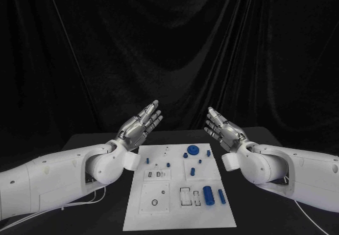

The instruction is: Assemble the parts on the task board

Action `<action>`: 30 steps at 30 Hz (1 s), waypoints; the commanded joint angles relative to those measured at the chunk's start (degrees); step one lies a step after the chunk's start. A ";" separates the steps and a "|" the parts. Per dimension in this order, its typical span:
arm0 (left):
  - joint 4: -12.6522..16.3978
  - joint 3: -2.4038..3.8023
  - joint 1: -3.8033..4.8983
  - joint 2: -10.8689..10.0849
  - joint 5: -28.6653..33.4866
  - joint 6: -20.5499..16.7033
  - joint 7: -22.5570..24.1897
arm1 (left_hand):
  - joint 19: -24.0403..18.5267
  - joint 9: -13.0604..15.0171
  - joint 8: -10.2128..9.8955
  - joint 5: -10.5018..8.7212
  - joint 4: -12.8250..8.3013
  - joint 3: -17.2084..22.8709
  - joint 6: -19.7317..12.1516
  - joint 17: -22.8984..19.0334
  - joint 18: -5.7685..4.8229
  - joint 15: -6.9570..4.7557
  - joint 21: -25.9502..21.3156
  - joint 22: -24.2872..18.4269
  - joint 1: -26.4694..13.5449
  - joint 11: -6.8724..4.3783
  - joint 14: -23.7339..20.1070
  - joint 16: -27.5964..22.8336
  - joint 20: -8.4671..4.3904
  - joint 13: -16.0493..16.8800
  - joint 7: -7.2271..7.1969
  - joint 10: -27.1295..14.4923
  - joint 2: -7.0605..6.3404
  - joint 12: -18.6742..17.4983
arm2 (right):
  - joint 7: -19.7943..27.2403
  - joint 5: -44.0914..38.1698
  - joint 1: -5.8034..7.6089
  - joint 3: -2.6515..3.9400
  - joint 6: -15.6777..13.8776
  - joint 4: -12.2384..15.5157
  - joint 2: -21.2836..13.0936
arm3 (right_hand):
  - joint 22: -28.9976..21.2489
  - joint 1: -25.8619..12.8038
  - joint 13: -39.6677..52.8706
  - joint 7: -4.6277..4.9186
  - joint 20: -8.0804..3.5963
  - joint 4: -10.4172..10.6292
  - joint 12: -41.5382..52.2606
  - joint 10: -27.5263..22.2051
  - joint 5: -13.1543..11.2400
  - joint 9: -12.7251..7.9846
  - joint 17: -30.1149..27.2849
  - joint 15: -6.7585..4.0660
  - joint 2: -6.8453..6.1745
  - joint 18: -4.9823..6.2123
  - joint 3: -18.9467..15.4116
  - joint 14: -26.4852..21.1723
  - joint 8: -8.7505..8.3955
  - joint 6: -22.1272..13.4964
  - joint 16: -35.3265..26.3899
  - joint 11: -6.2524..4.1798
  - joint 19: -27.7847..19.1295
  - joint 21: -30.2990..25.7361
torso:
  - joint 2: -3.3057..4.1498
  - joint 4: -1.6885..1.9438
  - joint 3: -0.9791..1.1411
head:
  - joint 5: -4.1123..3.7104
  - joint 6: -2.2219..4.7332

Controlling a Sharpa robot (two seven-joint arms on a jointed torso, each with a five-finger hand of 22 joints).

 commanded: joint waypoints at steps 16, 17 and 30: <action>-0.25 0.05 0.08 -3.11 -5.93 8.26 -0.28 | -0.06 0.05 0.27 9.65 0.24 1.13 0.51 -0.09 0.92 -1.48 -0.20 -0.07 5.98 1.20 0.08 -0.21 4.43 -0.08 0.77 0.01 1.10 -0.20 | -22.87 -60.71 7.90 0.07 9.28 -2.92 -1.32 | 6.95 25.78 3.09 16.27 6.13 -14.43 22.22 26.84 7.43 2.32 4.34 5.81 2.33 1.04 8.32 52.62 6.82 23.13 19.68 11.07 52.17 17.82 | 0.25 0.30 0.01 | 1.40 -4.85; -0.32 0.05 0.08 -3.12 -5.95 8.68 -0.49 | -0.06 0.07 0.29 10.19 0.22 1.20 0.63 -0.09 0.91 -1.31 -0.20 -0.07 6.31 1.17 0.08 -0.21 4.67 -0.08 0.81 0.01 1.06 -0.20 | -24.07 -64.09 8.36 0.07 9.50 -3.02 -1.24 | 6.77 25.78 2.99 15.88 5.24 -14.71 22.12 29.11 6.83 2.36 4.21 4.87 2.20 1.07 8.45 55.42 7.07 25.07 19.03 11.58 54.53 17.81 | 0.41 0.49 -0.02 | 1.22 -4.97; 0.37 0.05 0.08 -4.60 -6.58 12.63 -1.82 | -0.06 0.27 0.57 13.56 0.09 2.16 2.26 -0.09 0.95 1.16 -0.20 -0.07 8.66 1.86 0.08 -0.21 7.08 -0.08 1.57 0.01 1.12 -0.20 | -30.42 -103.91 11.15 0.08 10.54 -5.79 3.77 | 10.16 25.68 2.92 13.22 -2.74 -15.52 16.72 44.63 3.53 3.10 10.36 -3.04 0.39 1.00 9.38 79.69 8.13 38.91 23.15 7.35 74.02 24.64 | 2.07 2.53 -0.43 | 0.11 -6.11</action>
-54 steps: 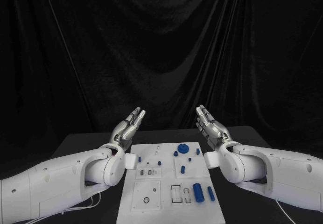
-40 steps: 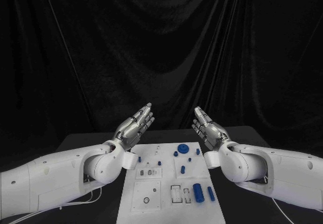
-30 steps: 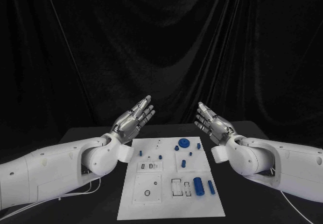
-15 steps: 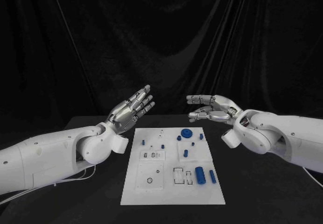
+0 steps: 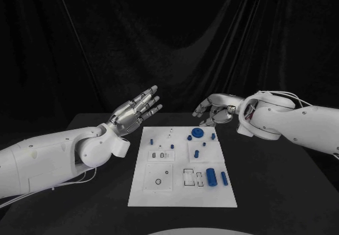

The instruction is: Assemble the parts on the task board

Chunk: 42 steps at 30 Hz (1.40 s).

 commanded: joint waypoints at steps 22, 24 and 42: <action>1.41 0.05 0.08 -1.49 -1.88 4.61 -0.70 | 0.04 0.17 0.43 3.40 -0.40 1.46 1.20 -0.05 0.95 1.66 -0.20 -0.08 2.03 0.99 0.08 -0.21 1.56 -0.10 0.67 -0.01 0.06 -0.20 | -0.50 -24.79 -2.97 0.04 -3.00 -8.82 6.11 | 11.96 -4.11 0.19 0.71 -2.17 -0.74 -9.03 6.63 -1.88 0.23 13.25 -2.24 -2.72 0.53 7.32 3.16 -3.77 1.73 14.33 -1.33 0.22 13.54 | 4.18 2.66 -0.56 | -1.24 -0.59; 1.50 0.05 0.08 -1.55 -1.88 4.64 -0.84 | 0.04 0.17 0.44 3.48 -0.41 1.48 1.25 -0.05 0.95 1.67 -0.20 -0.08 2.06 1.00 0.08 -0.21 1.57 -0.10 0.69 -0.01 0.06 -0.20 | -0.22 -24.81 -3.47 0.04 -3.61 -9.70 6.51 | 12.40 -4.94 0.25 0.74 -2.15 -0.18 -8.85 7.24 -3.18 0.31 13.81 -2.25 -2.99 0.53 7.13 3.31 -3.77 1.95 15.09 -1.35 0.32 13.94 | 4.44 2.70 -0.60 | -1.28 -0.49; 1.51 0.05 0.08 -1.42 -1.89 5.29 -1.50 | 0.04 0.20 0.48 3.98 -0.49 1.62 1.43 -0.05 0.95 1.77 -0.20 -0.08 2.27 1.09 0.08 -0.21 1.66 -0.10 0.81 -0.01 0.02 -0.20 | 1.71 -24.86 -7.00 0.04 -4.66 -15.77 9.55 | 14.80 -5.28 0.21 2.18 -2.24 0.31 -9.74 6.55 -0.87 0.48 16.11 -2.34 -3.80 0.55 7.93 2.58 -4.16 2.27 17.98 -1.44 -0.17 15.76 | 5.29 3.98 -0.60 | -2.69 -0.25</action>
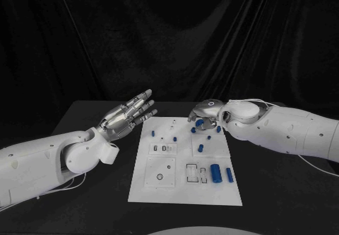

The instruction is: Assemble the parts on the task board

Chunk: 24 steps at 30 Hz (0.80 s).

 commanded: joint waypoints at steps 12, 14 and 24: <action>-0.32 0.06 0.07 0.38 -0.06 1.74 -0.19 | 0.07 0.09 0.29 0.56 -0.09 0.35 0.52 -0.09 0.98 0.59 -0.20 -0.09 0.80 0.51 -0.13 -0.21 0.59 -0.08 0.20 0.01 0.01 -0.20 | 1.65 -0.82 -1.96 0.04 -1.99 -4.41 2.16 | 2.20 0.71 -0.01 1.62 0.04 -0.54 -0.69 0.03 4.81 0.13 1.31 -0.13 -0.50 0.55 2.45 -0.81 0.47 2.84 1.51 0.15 -1.29 1.65 | 0.05 0.31 -0.09 | -0.10 -0.61; -0.37 0.06 0.07 0.41 -0.06 1.84 -0.26 | 0.07 0.10 0.29 0.61 -0.10 0.37 0.54 -0.09 0.98 0.64 -0.20 -0.09 0.84 0.54 -0.13 -0.21 0.61 -0.08 0.23 0.01 0.01 -0.20 | 1.68 -0.82 -2.08 0.04 -2.07 -4.90 2.35 | 2.25 0.72 -0.02 1.60 0.04 -0.55 -0.70 0.05 4.88 0.13 1.33 -0.13 -0.50 0.55 2.51 -0.83 0.47 2.90 1.54 0.16 -1.31 1.69 | 0.02 0.30 -0.11 | -0.07 -0.63; -0.81 0.06 0.07 0.73 -0.06 2.26 -0.43 | 0.07 0.12 0.33 1.01 -0.30 0.52 0.69 -0.09 0.98 0.93 -0.20 -0.09 1.10 0.72 -0.13 -0.21 0.78 -0.08 0.40 0.01 -0.10 -0.20 | 2.23 -0.82 -2.74 0.04 -3.00 -7.39 3.16 | 3.83 0.51 -0.04 1.85 0.10 -0.62 -0.92 1.44 6.66 0.12 2.15 -0.04 -0.91 0.53 4.47 -0.91 0.51 4.32 2.44 0.41 -1.99 2.86 | -0.10 0.35 -0.19 | -0.07 -0.93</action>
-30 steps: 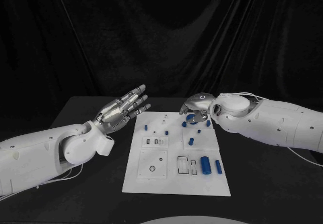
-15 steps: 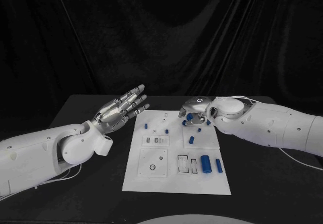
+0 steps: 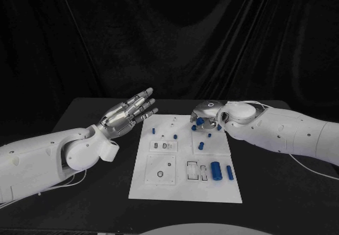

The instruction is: Assemble the parts on the task board

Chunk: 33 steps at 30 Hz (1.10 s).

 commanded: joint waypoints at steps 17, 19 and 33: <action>-0.79 0.05 0.06 0.62 0.00 1.89 0.00 | 0.06 0.14 0.42 2.08 -0.98 0.75 0.57 -0.05 0.97 0.60 -0.20 -0.09 1.31 0.61 0.08 -0.21 0.61 -0.09 0.36 0.04 -0.36 -0.20 | 1.98 -0.62 -1.71 0.04 -2.78 -3.08 1.36 | 2.13 -1.04 -0.10 -0.27 0.24 0.82 -0.91 2.71 -2.09 0.28 1.79 0.26 -0.81 0.53 2.73 -0.78 0.51 2.66 1.80 -0.04 -1.65 1.51 | -0.22 0.00 -0.18 | 0.17 -0.45; -0.88 0.05 0.06 0.67 0.00 1.97 -0.06 | 0.06 0.14 0.42 2.20 -1.05 0.78 0.56 -0.05 0.98 0.62 -0.20 -0.09 1.36 0.63 0.08 -0.21 0.62 -0.09 0.39 0.04 -0.37 -0.20 | 2.08 -0.62 -1.83 0.04 -2.96 -3.34 1.52 | 2.19 -1.09 -0.09 -0.27 0.24 0.87 -0.93 2.79 -2.18 0.29 1.82 0.27 -0.83 0.53 2.79 -0.81 0.51 2.71 1.82 -0.04 -1.69 1.55 | -0.21 -0.02 -0.19 | 0.18 -0.46; -1.41 0.05 0.03 1.04 0.00 2.74 -0.90 | 0.06 0.64 1.48 3.87 -2.12 1.28 3.97 -0.05 0.96 0.77 -0.20 -0.09 1.83 1.51 0.08 -0.21 0.72 -0.09 1.32 0.04 -0.48 -0.20 | 3.10 -0.61 -2.83 0.04 -3.62 -5.43 2.70 | 3.89 -0.04 -0.19 0.27 0.37 0.93 -1.49 6.08 -0.89 0.51 3.26 0.39 -0.63 0.51 6.48 -1.45 0.60 4.38 2.87 0.19 -2.81 2.51 | -0.31 0.00 -0.26 | 0.16 -0.79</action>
